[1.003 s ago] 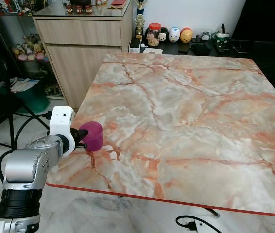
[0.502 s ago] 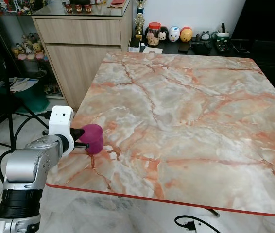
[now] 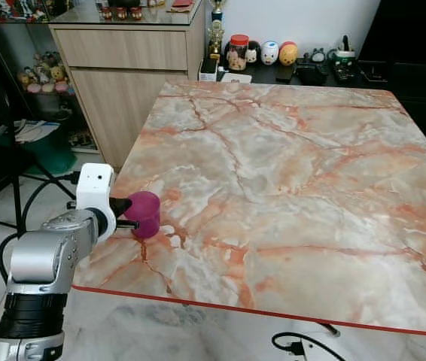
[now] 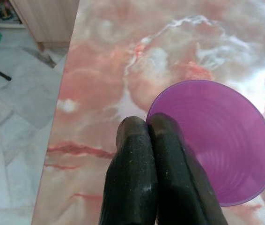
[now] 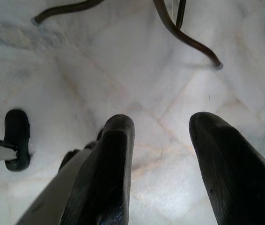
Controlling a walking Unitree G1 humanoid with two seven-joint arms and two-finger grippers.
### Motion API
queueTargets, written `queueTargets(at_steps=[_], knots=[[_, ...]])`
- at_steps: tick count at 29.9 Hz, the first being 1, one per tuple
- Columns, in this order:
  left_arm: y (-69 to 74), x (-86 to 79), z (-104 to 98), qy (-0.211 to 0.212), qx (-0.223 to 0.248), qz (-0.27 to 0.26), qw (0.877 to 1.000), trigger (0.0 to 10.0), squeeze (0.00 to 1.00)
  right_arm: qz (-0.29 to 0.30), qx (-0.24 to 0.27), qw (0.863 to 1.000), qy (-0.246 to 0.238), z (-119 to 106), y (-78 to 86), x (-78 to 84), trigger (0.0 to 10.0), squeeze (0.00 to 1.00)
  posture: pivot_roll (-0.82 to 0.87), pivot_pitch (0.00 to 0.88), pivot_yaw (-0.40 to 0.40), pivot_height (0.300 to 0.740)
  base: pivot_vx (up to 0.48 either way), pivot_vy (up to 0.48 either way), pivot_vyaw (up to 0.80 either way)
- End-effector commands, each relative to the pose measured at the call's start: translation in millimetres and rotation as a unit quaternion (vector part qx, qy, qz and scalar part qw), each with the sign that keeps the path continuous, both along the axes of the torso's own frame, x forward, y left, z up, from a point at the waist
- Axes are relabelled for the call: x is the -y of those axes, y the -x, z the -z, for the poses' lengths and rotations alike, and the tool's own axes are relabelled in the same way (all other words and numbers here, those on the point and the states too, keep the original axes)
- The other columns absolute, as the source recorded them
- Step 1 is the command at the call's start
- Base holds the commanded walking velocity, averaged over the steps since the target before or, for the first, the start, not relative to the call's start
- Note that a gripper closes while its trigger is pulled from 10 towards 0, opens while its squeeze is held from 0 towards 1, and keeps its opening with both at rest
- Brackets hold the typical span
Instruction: Setting the table
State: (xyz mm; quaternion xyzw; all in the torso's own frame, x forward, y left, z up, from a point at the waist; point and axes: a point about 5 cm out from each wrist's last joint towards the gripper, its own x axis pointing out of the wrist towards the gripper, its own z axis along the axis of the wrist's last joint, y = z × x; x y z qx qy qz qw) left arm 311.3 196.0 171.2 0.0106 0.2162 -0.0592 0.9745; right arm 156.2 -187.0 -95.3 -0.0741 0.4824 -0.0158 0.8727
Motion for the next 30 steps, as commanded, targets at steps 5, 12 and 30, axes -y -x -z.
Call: queueTargets(at_steps=[5,12,30], knots=[[-2.8,0.4,-14,0.007,0.047,-0.009,0.999,0.0,0.0,-0.001,-0.006,1.0,0.0,1,2.3,-2.0,10.0,0.0,0.06,0.0,0.002,0.74,0.0,0.0,0.0],[-9.1,6.9,-43,0.05,0.17,-0.015,0.984,10.0,0.0,-0.002,-0.003,1.0,0.0,1,1.5,-3.1,10.0,0.0,0.06,0.0,-0.002,0.74,0.0,0.0,0.0],[-9.2,42.4,-49,0.124,0.318,-0.025,0.94,10.0,0.0,0.052,0.018,0.998,-0.005,-1,0.0,7.3,10.0,0.0,0.04,0.0,-0.009,0.74,0.0,0.0,0.0]])
